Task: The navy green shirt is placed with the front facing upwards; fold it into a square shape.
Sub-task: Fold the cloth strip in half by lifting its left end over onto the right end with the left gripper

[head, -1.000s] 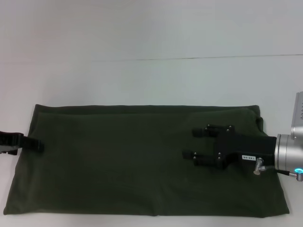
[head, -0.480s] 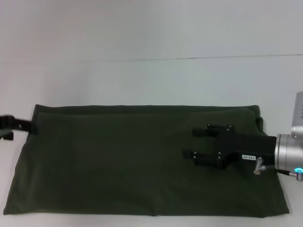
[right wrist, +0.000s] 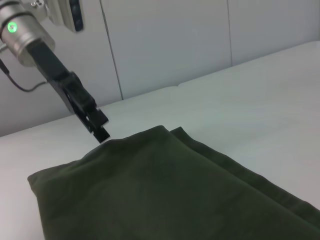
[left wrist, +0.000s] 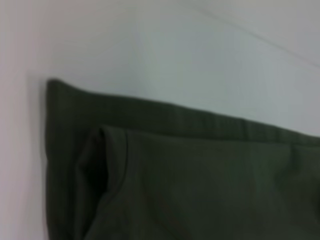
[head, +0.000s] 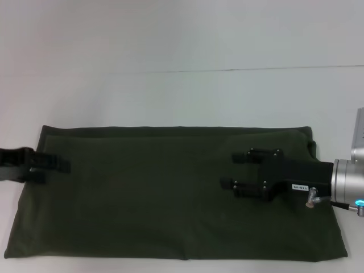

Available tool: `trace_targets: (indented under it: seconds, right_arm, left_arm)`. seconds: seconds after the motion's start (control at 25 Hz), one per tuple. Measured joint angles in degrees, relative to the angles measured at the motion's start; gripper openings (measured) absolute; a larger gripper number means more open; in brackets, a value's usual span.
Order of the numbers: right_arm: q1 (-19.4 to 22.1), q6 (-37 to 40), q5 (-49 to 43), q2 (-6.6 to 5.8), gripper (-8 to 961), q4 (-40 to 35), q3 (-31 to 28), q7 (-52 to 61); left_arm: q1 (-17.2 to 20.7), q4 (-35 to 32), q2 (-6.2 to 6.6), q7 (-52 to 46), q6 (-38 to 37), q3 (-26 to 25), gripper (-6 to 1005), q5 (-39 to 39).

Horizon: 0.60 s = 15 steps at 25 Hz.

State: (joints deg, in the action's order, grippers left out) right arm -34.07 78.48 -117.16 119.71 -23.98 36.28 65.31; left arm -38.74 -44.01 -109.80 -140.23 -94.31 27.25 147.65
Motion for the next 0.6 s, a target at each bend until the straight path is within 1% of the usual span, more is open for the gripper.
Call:
trace_targets:
  seconds: [0.2,0.28,0.36,0.6]
  right_arm:
    - [0.0,0.0,0.0,-0.02,750,0.0,0.0,0.0]
    - [0.0,0.0,0.0,-0.02,750,0.0,0.1,0.0]
    - [0.1,0.0,-0.1,0.01,750,0.0,0.1,0.0]
    - [0.4,0.4,0.0,0.07,749,0.0,0.1,0.0]
  left_arm:
    - [0.6,1.2,-1.40,-0.4,6.1,3.4,862,0.4]
    - [0.7,1.3,-1.58,-0.5,6.8,3.8,862,0.5]
    - [1.1,1.3,-2.11,-0.7,9.5,4.3,862,1.0]
    - [1.6,1.4,-2.35,-0.7,11.9,4.4,862,1.5]
